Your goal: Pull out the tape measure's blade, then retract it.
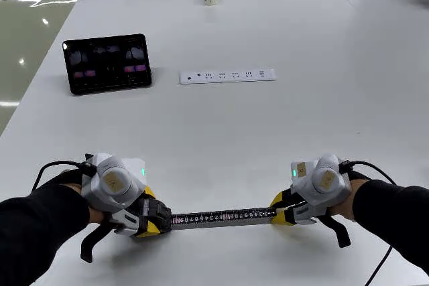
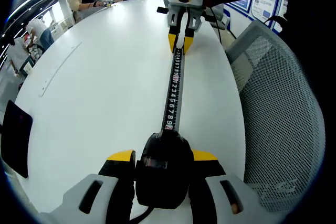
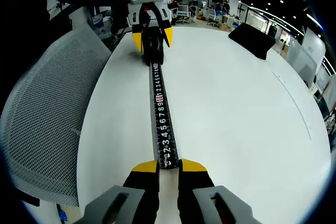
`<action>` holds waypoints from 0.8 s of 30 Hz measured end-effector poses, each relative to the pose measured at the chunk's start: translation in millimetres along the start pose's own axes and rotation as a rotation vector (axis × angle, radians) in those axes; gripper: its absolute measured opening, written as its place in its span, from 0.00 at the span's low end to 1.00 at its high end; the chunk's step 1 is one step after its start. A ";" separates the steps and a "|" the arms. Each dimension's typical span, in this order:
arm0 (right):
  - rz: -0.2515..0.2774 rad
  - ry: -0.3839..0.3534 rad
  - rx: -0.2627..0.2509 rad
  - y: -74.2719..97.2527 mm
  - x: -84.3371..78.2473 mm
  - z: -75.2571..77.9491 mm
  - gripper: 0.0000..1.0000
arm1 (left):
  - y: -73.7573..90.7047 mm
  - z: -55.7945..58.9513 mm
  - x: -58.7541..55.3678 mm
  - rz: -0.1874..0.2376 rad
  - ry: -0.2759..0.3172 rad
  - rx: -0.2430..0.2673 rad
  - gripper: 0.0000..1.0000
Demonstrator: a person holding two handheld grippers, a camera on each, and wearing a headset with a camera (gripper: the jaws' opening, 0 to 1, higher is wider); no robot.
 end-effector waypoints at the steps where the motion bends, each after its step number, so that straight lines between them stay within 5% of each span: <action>1: 0.000 -0.001 0.000 0.6 -0.8 0.2 0.09 | 0.1 0.1 0.0 0.000 0.000 0.000 0.34; 24: 0.009 -0.023 -0.011 9.0 -10.3 0.9 0.09 | 0.1 0.1 -0.2 -0.004 -0.001 0.001 0.34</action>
Point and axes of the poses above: the centre of the closed fingertips' face, and the gripper's own axes: y roughly backward along the fingers, z roughly to its right, x roughly out of its top, the point moved 9 cm from there along y, roughly backward along the fingers, and after that the axes turned 11 degrees about z, right-handed, at the moved point
